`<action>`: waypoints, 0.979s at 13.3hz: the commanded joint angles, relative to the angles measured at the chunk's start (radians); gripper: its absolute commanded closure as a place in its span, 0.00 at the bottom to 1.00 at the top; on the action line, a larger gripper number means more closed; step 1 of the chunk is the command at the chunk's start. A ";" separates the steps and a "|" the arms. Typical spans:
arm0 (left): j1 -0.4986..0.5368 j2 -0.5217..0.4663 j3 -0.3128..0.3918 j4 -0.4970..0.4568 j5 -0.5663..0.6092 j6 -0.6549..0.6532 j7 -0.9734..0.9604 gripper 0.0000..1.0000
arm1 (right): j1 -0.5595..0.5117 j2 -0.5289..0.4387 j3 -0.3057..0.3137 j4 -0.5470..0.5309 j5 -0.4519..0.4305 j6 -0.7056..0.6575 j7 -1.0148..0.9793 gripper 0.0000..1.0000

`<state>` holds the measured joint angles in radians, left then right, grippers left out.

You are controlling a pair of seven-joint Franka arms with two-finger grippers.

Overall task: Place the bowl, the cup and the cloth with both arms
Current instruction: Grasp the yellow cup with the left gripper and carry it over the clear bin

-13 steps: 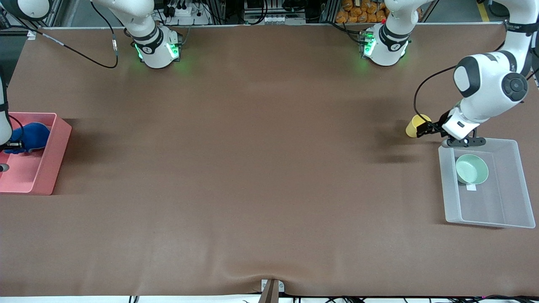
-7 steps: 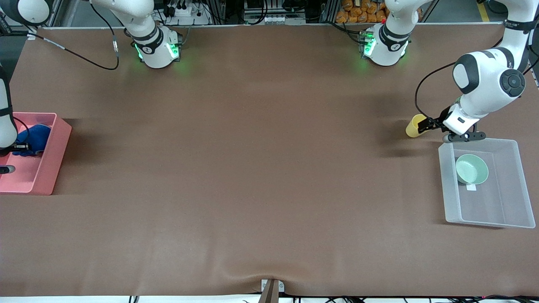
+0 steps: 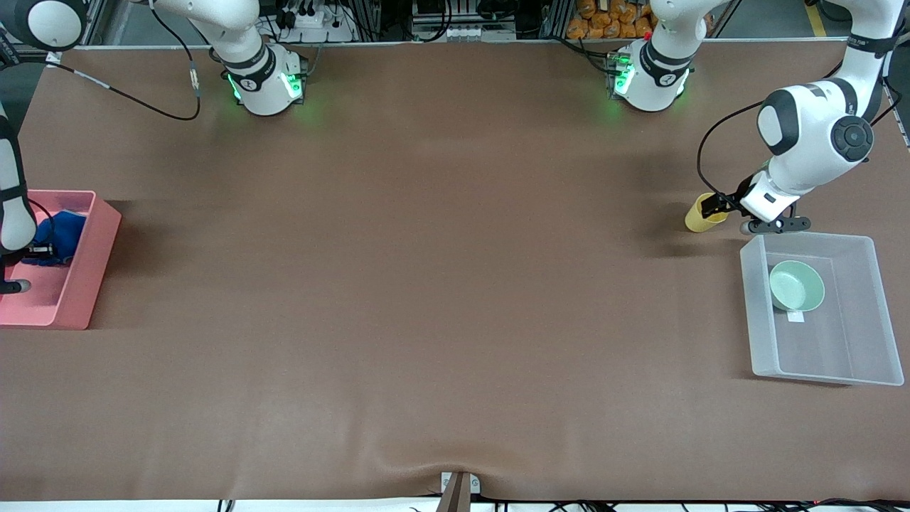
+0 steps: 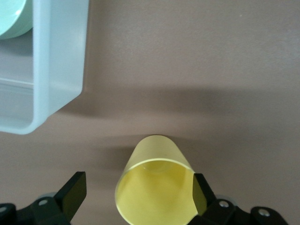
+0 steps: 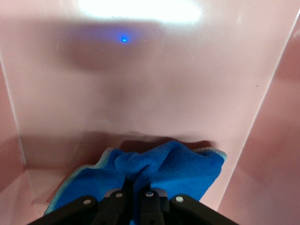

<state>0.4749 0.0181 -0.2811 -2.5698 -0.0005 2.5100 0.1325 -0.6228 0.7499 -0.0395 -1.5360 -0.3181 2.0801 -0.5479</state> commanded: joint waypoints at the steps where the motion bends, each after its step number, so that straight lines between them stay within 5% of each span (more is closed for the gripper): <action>1: 0.027 -0.017 -0.006 -0.041 0.024 0.059 0.001 0.09 | -0.025 0.017 0.018 0.011 0.017 0.031 -0.024 1.00; 4: 0.027 0.003 -0.006 -0.041 0.027 0.076 0.001 0.25 | -0.028 0.026 0.018 0.011 0.017 0.034 -0.026 1.00; 10: 0.027 0.011 -0.006 -0.037 0.043 0.076 0.001 0.97 | -0.032 0.037 0.018 0.011 0.017 0.044 -0.032 1.00; 13: 0.025 0.002 -0.007 0.011 0.043 0.043 -0.001 1.00 | -0.029 0.032 0.018 0.014 0.017 0.040 -0.047 1.00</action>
<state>0.4926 0.0314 -0.2820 -2.5877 0.0190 2.5693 0.1351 -0.6338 0.7763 -0.0385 -1.5357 -0.3177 2.1180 -0.5636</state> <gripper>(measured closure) 0.974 0.930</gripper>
